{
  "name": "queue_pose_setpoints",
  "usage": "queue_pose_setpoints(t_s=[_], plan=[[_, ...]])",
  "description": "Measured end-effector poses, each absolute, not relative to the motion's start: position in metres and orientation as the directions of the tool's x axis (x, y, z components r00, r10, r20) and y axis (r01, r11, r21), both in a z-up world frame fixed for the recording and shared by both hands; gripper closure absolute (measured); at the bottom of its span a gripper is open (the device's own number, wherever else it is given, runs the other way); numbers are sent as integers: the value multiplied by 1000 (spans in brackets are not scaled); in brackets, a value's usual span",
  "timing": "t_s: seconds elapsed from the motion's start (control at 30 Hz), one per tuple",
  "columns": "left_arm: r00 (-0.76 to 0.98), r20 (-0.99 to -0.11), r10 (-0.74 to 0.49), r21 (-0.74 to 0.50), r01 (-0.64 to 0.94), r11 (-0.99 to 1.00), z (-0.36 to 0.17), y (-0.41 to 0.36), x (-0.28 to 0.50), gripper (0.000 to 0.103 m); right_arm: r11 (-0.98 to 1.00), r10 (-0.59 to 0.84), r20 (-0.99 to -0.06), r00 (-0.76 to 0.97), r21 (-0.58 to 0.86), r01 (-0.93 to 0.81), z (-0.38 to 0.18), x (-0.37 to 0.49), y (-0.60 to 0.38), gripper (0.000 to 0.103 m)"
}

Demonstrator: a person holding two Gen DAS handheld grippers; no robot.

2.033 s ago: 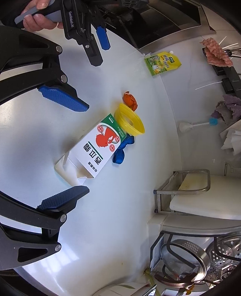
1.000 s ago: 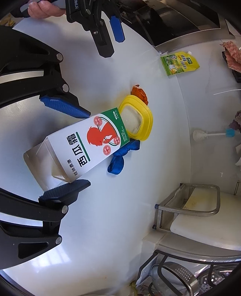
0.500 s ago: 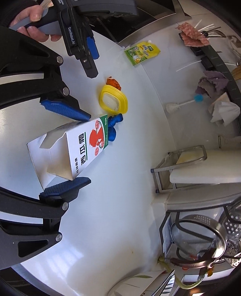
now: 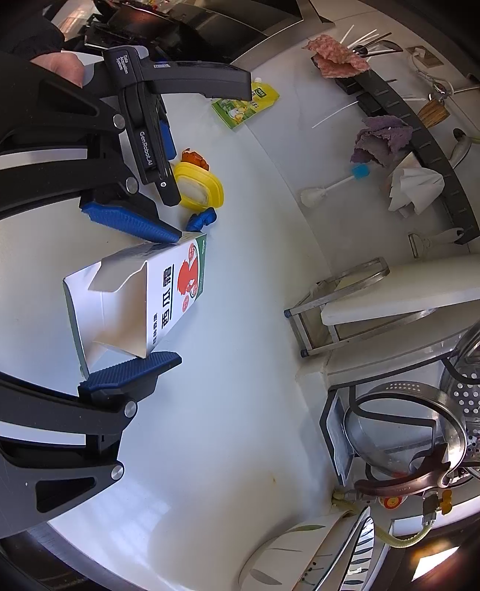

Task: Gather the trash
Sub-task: 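Grasp the white-and-green juice carton with the right tool while the left grasps the yellow lid, then carry the carton and yellow lid over the grey bin with both tools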

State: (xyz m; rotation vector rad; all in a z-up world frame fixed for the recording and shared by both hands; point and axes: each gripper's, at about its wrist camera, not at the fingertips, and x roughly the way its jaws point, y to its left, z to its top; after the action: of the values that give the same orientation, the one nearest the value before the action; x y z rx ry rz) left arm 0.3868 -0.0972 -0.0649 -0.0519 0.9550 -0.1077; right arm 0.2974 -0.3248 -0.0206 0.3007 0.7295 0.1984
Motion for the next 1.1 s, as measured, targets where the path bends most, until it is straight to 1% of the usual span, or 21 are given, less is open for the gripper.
queue_pose_setpoints(t_s=[0.03,0.1,0.13,0.2,0.27,0.43,0.57,1.1], plan=[[575,-810,-116,-93,69,993,-65,-98,388,14,938,282,-624,729,339,-73,-21,298,-325,44],[576,-809,-113,-89,69,994,-64,-98,391,21,937,285,-625,726,343,-73,-22,298,-325,44],[578,-809,-107,-82,69,994,-64,-99,392,23,937,285,-626,726,342,-73,-22,298,-325,44],[581,-808,-99,-66,78,995,-63,-103,392,34,936,287,-625,726,343,-75,-22,298,-324,44],[585,-805,-100,-58,89,994,-62,-105,390,38,936,289,-625,725,344,-76,-22,298,-324,44],[594,-795,-127,-82,103,991,-59,-104,384,40,936,290,-628,722,342,-80,-22,298,-324,45],[613,-780,-126,-71,113,991,-53,-104,374,40,938,289,-627,723,337,-82,-21,297,-323,45],[678,-718,-158,-61,165,984,-16,-89,305,40,949,283,-614,737,291,-122,-10,266,-303,45]])
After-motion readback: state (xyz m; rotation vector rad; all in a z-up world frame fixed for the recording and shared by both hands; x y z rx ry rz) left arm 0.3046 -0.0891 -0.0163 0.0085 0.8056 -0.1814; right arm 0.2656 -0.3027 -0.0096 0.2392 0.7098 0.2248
